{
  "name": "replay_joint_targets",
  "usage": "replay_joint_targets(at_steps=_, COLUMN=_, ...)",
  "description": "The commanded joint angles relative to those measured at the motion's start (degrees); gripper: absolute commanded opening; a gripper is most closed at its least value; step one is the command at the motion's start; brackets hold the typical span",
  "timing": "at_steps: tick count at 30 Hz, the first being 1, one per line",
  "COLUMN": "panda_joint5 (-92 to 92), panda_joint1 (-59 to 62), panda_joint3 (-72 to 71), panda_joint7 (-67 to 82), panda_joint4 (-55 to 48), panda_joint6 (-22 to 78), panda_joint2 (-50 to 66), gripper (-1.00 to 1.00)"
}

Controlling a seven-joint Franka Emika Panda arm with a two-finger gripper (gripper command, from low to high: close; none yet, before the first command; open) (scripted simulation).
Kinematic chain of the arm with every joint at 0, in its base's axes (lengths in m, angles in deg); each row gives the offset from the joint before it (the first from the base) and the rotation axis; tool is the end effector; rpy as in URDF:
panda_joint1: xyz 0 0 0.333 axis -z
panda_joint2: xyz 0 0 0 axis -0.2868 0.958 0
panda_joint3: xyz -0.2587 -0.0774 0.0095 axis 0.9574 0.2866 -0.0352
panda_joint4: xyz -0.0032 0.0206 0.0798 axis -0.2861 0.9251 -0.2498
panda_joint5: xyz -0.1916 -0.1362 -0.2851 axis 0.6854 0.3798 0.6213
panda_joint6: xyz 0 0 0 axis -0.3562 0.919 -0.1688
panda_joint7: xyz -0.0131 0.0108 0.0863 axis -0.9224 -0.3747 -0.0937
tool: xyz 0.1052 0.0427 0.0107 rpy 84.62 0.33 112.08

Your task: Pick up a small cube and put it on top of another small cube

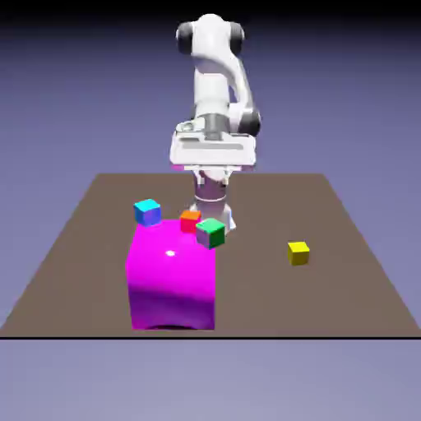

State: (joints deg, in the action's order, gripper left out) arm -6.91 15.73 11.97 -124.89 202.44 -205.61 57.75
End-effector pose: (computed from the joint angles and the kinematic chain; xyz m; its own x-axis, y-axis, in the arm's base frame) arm 0.4045 0.0228 0.4118 0.5646 -0.6679 0.4849 -0.4878 -0.7439 -0.4567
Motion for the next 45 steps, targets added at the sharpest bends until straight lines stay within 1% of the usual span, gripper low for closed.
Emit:
replay_joint_targets(at_steps=1, panda_joint5=-0.6, panda_joint1=-0.2, panda_joint3=-2.1, panda_joint7=-1.5, panda_joint4=-0.5, panda_joint6=1.7, panda_joint2=2.0, gripper=0.00)
replay_joint_targets(at_steps=19, panda_joint5=-11.9, panda_joint1=-3.9, panda_joint3=-39.5, panda_joint7=-29.3, panda_joint4=-8.8, panda_joint6=31.7, panda_joint2=38.2, gripper=0.00)
replay_joint_targets(at_steps=21, panda_joint5=-11.9, panda_joint1=-3.9, panda_joint3=-39.5, panda_joint7=-29.3, panda_joint4=-8.8, panda_joint6=31.7, panda_joint2=38.2, gripper=0.00)
replay_joint_targets(at_steps=27, panda_joint5=-3.5, panda_joint1=-11.8, panda_joint3=-30.8, panda_joint7=-35.0, panda_joint4=-8.0, panda_joint6=19.2, panda_joint2=50.6, gripper=0.00)
replay_joint_targets(at_steps=28, panda_joint5=-3.4, panda_joint1=-12.0, panda_joint3=-30.6, panda_joint7=-35.1, panda_joint4=-8.0, panda_joint6=19.0, panda_joint2=50.9, gripper=0.00)
replay_joint_targets(at_steps=29, panda_joint5=-3.4, panda_joint1=-12.0, panda_joint3=-30.6, panda_joint7=-35.1, panda_joint4=-8.0, panda_joint6=19.0, panda_joint2=50.9, gripper=-1.00)
replay_joint_targets(at_steps=30, panda_joint5=-3.4, panda_joint1=-12.0, panda_joint3=-30.6, panda_joint7=-35.1, panda_joint4=-8.0, panda_joint6=19.0, panda_joint2=50.9, gripper=-1.00)
replay_joint_targets(at_steps=36, panda_joint5=-11.7, panda_joint1=-4.1, panda_joint3=-39.3, panda_joint7=-29.5, panda_joint4=-8.8, panda_joint6=31.4, panda_joint2=38.5, gripper=-1.00)
replay_joint_targets(at_steps=38, panda_joint5=-11.9, panda_joint1=-3.9, panda_joint3=-39.5, panda_joint7=-29.3, panda_joint4=-8.8, panda_joint6=31.7, panda_joint2=38.2, gripper=-1.00)
replay_joint_targets(at_steps=39, panda_joint5=-13.8, panda_joint1=-3.6, panda_joint3=-41.1, panda_joint7=-29.8, panda_joint4=-10.9, panda_joint6=33.6, panda_joint2=37.5, gripper=-1.00)
replay_joint_targets(at_steps=45, panda_joint5=-18.3, panda_joint1=8.5, panda_joint3=-30.1, panda_joint7=-40.2, panda_joint4=-16.4, panda_joint6=46.4, panda_joint2=26.1, gripper=-1.00)
